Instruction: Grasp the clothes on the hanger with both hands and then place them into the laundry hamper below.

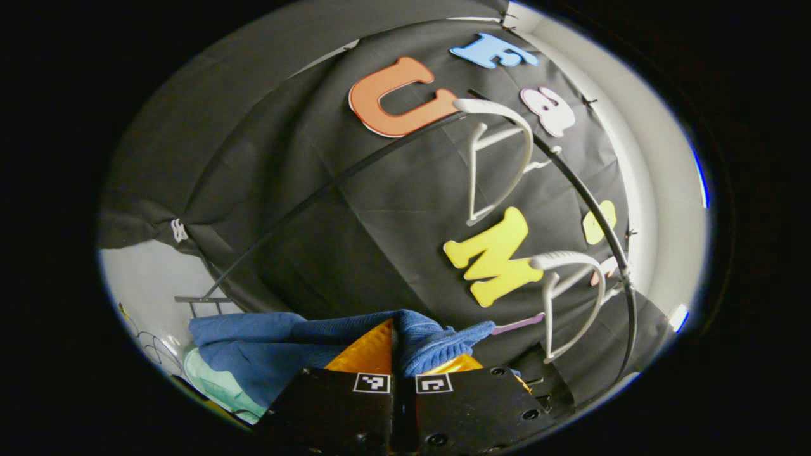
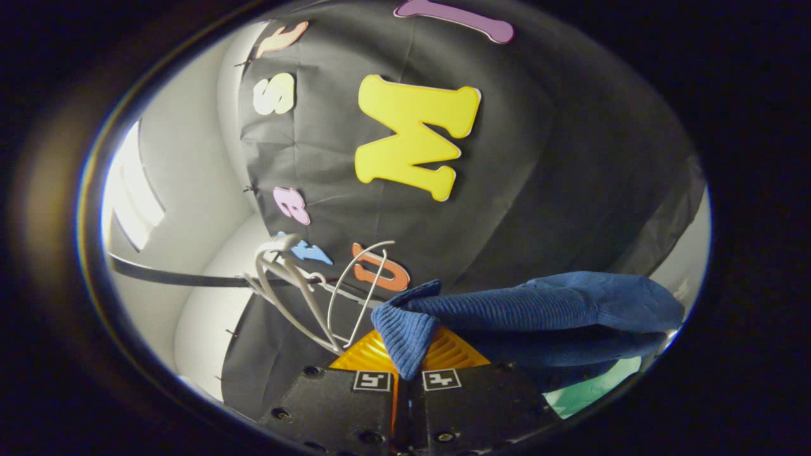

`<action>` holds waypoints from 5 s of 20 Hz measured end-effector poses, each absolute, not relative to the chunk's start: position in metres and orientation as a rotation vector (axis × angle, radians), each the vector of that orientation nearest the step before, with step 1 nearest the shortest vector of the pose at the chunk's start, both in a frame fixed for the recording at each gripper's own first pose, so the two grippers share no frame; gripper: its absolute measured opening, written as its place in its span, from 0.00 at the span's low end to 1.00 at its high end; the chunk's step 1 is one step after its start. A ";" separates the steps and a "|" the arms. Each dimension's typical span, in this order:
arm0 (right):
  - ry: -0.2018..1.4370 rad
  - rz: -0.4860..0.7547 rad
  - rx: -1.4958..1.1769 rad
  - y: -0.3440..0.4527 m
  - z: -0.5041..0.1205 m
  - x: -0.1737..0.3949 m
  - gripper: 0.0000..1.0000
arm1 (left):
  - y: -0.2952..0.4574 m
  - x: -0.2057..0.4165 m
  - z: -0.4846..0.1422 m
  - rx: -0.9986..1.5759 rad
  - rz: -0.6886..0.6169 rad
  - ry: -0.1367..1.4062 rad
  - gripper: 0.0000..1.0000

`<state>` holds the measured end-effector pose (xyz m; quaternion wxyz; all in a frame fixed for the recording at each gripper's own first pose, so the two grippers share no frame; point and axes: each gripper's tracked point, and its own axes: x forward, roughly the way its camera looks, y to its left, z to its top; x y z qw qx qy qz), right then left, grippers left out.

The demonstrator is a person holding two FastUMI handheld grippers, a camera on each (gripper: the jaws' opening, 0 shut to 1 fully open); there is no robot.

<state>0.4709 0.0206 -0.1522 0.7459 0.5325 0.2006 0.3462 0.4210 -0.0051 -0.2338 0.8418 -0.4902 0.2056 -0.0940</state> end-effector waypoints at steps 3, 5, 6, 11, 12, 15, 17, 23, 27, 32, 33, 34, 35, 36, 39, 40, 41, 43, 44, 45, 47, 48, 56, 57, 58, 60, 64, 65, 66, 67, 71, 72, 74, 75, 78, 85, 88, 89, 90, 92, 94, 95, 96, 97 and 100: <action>0.450 0.803 1.175 0.058 -0.136 0.439 0.05 | -0.030 0.396 -0.215 -0.999 -0.269 0.444 0.01; 0.456 0.817 1.166 0.086 -0.130 0.419 0.05 | -0.047 0.387 -0.202 -0.998 -0.325 0.469 0.01; 0.459 0.819 1.151 0.100 -0.128 0.410 0.05 | -0.057 0.380 -0.196 -0.976 -0.344 0.478 0.01; 0.502 0.846 1.070 0.154 -0.140 0.375 0.06 | -0.086 0.355 -0.196 -0.855 -0.403 0.515 0.05; 0.516 0.843 1.057 0.163 -0.148 0.371 0.05 | -0.094 0.349 -0.201 -0.842 -0.410 0.528 0.01; 0.570 0.799 0.993 0.179 -0.187 0.363 0.05 | -0.106 0.322 -0.234 -0.838 -0.422 0.590 0.01; 0.625 0.757 0.955 0.184 -0.218 0.357 0.05 | -0.106 0.314 -0.273 -0.821 -0.397 0.653 0.05; 0.779 0.597 0.830 0.182 -0.317 0.342 0.05 | -0.118 0.289 -0.378 -0.807 -0.309 0.835 0.05; 0.889 0.499 0.713 0.180 -0.378 0.329 0.05 | -0.113 0.265 -0.438 -0.731 -0.226 0.961 0.05; 0.981 0.410 0.529 0.174 -0.441 0.314 0.06 | -0.099 0.246 -0.492 -0.657 -0.127 1.057 0.01; 1.001 0.392 0.501 0.171 -0.449 0.312 0.05 | -0.096 0.242 -0.498 -0.643 -0.107 1.074 0.01; 1.023 0.377 0.468 0.168 -0.458 0.309 0.05 | -0.092 0.236 -0.507 -0.623 -0.097 1.095 0.01; 1.041 0.374 0.438 0.166 -0.470 0.305 0.05 | -0.091 0.229 -0.515 -0.596 -0.096 1.117 0.01; 1.057 0.368 0.395 0.162 -0.480 0.302 0.06 | -0.091 0.218 -0.524 -0.562 -0.094 1.139 0.01; 1.082 0.352 0.349 0.161 -0.489 0.293 0.06 | -0.083 0.207 -0.537 -0.475 -0.077 1.178 0.05; 1.091 0.347 0.355 0.162 -0.489 0.294 0.07 | -0.082 0.206 -0.539 -0.465 -0.072 1.183 0.05; 1.092 0.353 0.365 0.161 -0.488 0.292 0.07 | -0.082 0.206 -0.538 -0.457 -0.063 1.190 0.01; 1.078 0.361 0.353 0.160 -0.490 0.292 0.07 | -0.081 0.210 -0.533 -0.443 -0.063 1.174 0.01; 1.064 0.365 0.345 0.160 -0.491 0.292 0.09 | -0.080 0.210 -0.532 -0.425 -0.062 1.165 0.01; 1.049 0.371 0.338 0.159 -0.491 0.293 0.14 | -0.077 0.211 -0.529 -0.404 -0.059 1.160 0.01; 1.017 0.385 0.345 0.163 -0.483 0.296 0.48 | -0.084 0.208 -0.539 -0.387 -0.082 1.159 0.03; 1.011 0.370 0.345 0.162 -0.481 0.297 0.66 | -0.086 0.207 -0.533 -0.408 -0.094 1.147 0.27; 0.950 0.357 0.364 0.149 -0.456 0.299 1.00 | -0.087 0.216 -0.501 -0.420 -0.082 1.072 0.97; 0.948 0.356 0.370 0.146 -0.450 0.292 1.00 | -0.086 0.217 -0.497 -0.408 -0.078 1.063 0.97; 0.940 0.346 0.367 0.142 -0.448 0.289 1.00 | -0.085 0.216 -0.495 -0.394 -0.075 1.052 0.97; 0.926 0.331 0.364 0.138 -0.446 0.289 1.00 | -0.082 0.214 -0.488 -0.376 -0.070 1.042 0.97; 0.891 0.313 0.361 0.132 -0.437 0.286 1.00 | -0.077 0.208 -0.465 -0.344 -0.080 0.993 1.00; 0.876 0.313 0.349 0.129 -0.433 0.282 1.00 | -0.076 0.209 -0.454 -0.336 -0.086 0.972 0.97; 0.863 0.313 0.336 0.126 -0.427 0.278 1.00 | -0.075 0.210 -0.445 -0.323 -0.090 0.945 0.97; 0.847 0.311 0.326 0.120 -0.421 0.271 1.00 | -0.072 0.209 -0.435 -0.312 -0.094 0.922 0.97; 0.758 0.306 0.340 0.097 -0.378 0.242 1.00 | -0.073 0.206 -0.382 -0.295 -0.131 0.803 0.97; 0.730 0.304 0.350 0.090 -0.363 0.235 1.00 | -0.075 0.205 -0.362 -0.286 -0.140 0.768 1.00; 0.648 0.280 0.364 0.068 -0.324 0.221 1.00 | -0.086 0.203 -0.321 -0.287 -0.156 0.688 0.97; 0.604 0.277 0.366 0.057 -0.301 0.213 0.97 | -0.091 0.201 -0.300 -0.295 -0.162 0.649 1.00; 0.453 0.302 0.359 0.028 -0.231 0.185 1.00 | -0.102 0.176 -0.233 -0.298 -0.164 0.535 0.97; 0.208 0.385 0.116 -0.045 -0.118 0.097 0.96 | -0.132 0.078 -0.089 -0.205 -0.034 0.306 0.97; 0.121 0.383 0.041 -0.077 -0.080 0.056 1.00 | -0.137 0.031 -0.049 -0.168 0.066 0.244 0.92; 0.104 0.408 0.050 -0.076 -0.068 0.036 0.99 | -0.137 0.016 -0.042 -0.155 0.086 0.245 0.93; 0.089 0.423 0.058 -0.076 -0.060 0.021 0.99 | -0.138 -0.001 -0.035 -0.147 0.104 0.234 0.94; 0.061 0.414 0.048 -0.094 -0.045 -0.006 1.00 | -0.144 -0.026 -0.018 -0.142 0.112 0.201 0.95; 0.029 0.394 0.028 -0.104 -0.031 -0.036 1.00 | -0.142 -0.042 -0.003 -0.119 0.103 0.162 0.96; 0.009 0.391 0.021 -0.107 -0.032 -0.052 0.99 | -0.141 -0.050 0.005 -0.110 0.097 0.142 0.97; -0.007 0.375 0.018 -0.107 -0.028 -0.064 1.00 | -0.141 -0.063 0.014 -0.104 0.085 0.124 0.98; -0.009 0.339 0.017 -0.111 -0.026 -0.073 1.00 | -0.139 -0.070 0.020 -0.100 0.077 0.126 0.99; -0.029 0.294 0.035 -0.098 -0.019 -0.091 0.99 | -0.115 -0.097 0.028 -0.026 0.085 0.112 1.00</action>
